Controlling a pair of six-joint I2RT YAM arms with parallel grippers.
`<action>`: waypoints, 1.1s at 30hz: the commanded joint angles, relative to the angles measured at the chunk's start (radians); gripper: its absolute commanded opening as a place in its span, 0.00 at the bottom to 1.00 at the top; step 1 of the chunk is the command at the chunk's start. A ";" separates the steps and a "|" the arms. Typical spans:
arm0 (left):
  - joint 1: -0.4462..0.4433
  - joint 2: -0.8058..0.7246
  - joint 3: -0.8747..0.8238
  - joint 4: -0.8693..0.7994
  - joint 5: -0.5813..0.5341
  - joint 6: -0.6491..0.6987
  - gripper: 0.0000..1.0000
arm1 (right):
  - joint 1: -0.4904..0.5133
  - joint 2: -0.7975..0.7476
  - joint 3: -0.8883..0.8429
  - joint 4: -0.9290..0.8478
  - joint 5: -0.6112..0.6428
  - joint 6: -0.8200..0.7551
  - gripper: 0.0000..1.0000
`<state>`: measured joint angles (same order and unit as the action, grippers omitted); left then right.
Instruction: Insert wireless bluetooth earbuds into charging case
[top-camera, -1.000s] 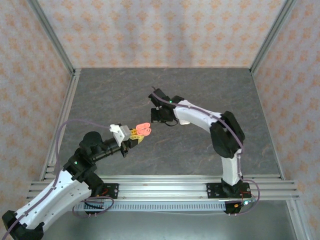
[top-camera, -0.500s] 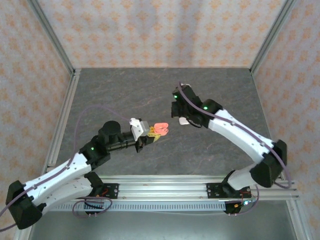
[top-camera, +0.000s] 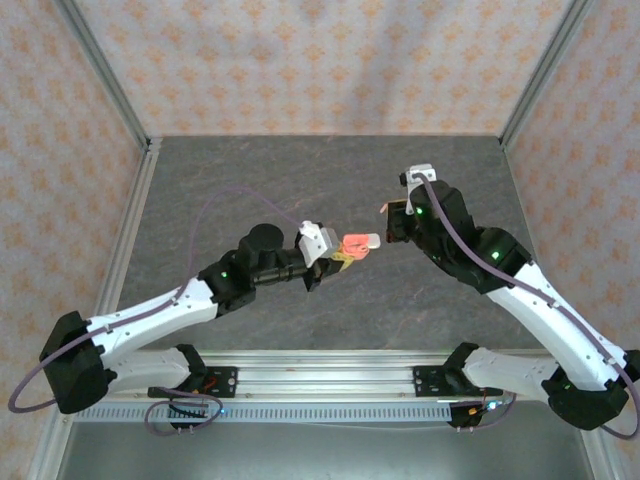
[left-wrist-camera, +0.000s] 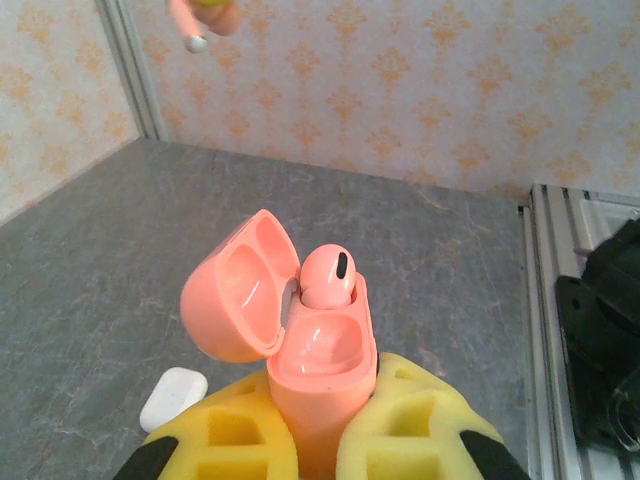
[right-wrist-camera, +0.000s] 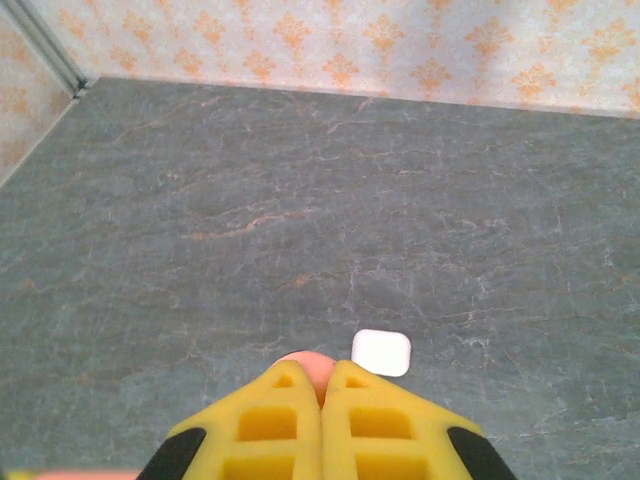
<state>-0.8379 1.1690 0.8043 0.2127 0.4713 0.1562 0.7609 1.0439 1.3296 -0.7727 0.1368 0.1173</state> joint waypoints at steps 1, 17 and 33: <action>-0.008 0.028 0.053 0.066 -0.046 -0.042 0.00 | 0.022 -0.014 -0.008 -0.033 -0.037 -0.086 0.00; -0.009 0.084 0.118 0.058 -0.063 -0.090 0.00 | 0.113 0.010 -0.031 0.058 -0.109 -0.228 0.00; -0.010 0.083 0.126 0.097 -0.068 -0.125 0.00 | 0.118 0.010 -0.082 0.124 -0.130 -0.262 0.00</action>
<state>-0.8379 1.2510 0.8913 0.2512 0.4156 0.0483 0.8726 1.0592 1.2636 -0.6758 0.0105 -0.1265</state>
